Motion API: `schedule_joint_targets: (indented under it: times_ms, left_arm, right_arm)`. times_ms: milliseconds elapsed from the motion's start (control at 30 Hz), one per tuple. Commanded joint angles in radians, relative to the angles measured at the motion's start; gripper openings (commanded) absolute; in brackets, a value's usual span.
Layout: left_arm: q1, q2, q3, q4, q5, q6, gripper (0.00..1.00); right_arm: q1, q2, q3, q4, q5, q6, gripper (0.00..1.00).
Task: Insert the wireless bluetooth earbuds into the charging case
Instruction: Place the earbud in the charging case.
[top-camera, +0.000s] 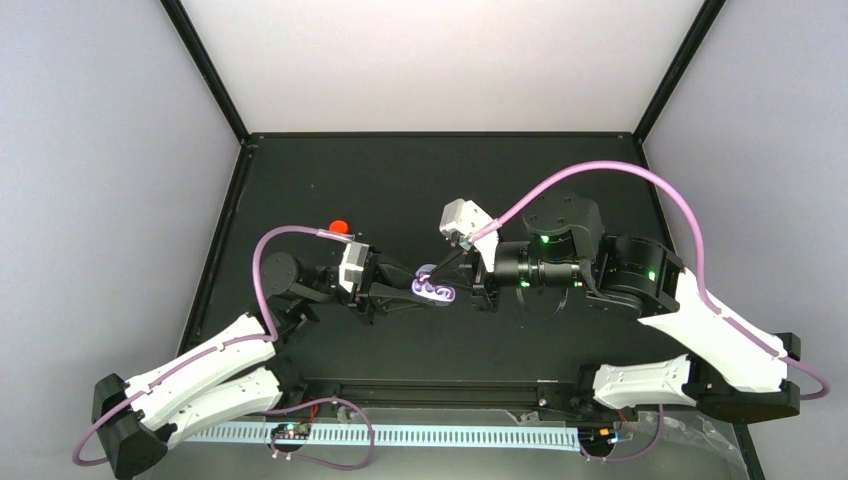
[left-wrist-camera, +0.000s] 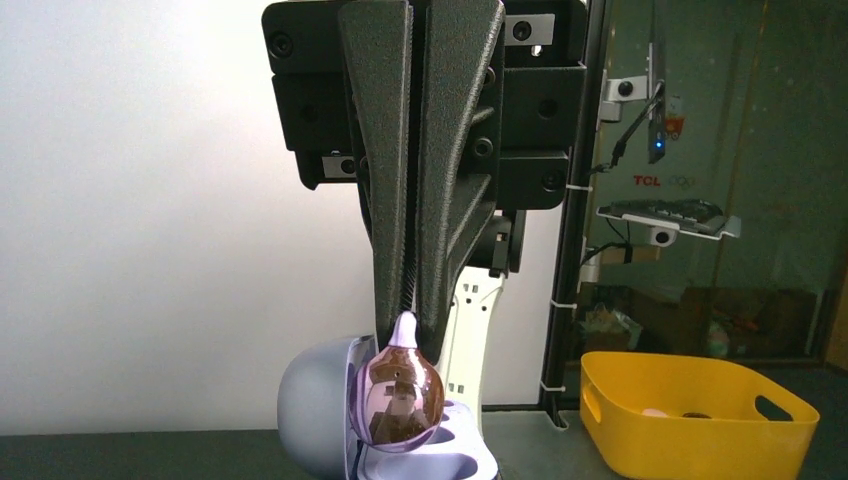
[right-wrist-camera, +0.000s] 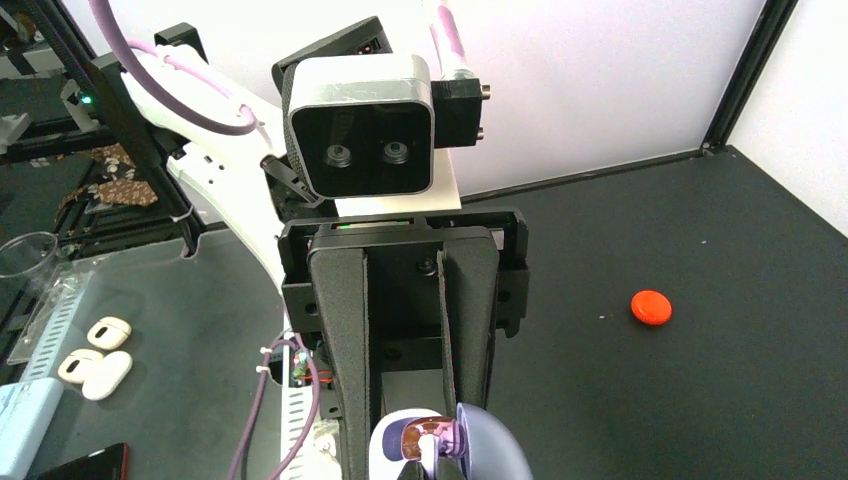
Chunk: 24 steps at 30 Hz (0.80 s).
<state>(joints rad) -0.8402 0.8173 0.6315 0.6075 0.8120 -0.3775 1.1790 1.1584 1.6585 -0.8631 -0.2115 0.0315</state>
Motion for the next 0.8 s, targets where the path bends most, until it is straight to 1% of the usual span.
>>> schedule_joint_targets:
  times_ms: [0,433,767]
  left_arm:
    - [-0.006,-0.007,0.022,0.011,-0.004,0.014,0.02]
    - [-0.005,0.006,0.036,0.011,0.0,0.011,0.01]
    - [-0.005,0.0,0.037,0.009,-0.003,0.012,0.02]
  right_arm:
    - [0.01,-0.01,0.03,-0.019,-0.007,0.006,0.01]
    - [0.01,0.017,0.022,-0.028,-0.054,0.004,0.01]
    - [0.009,0.027,0.01,-0.022,-0.033,0.004,0.01]
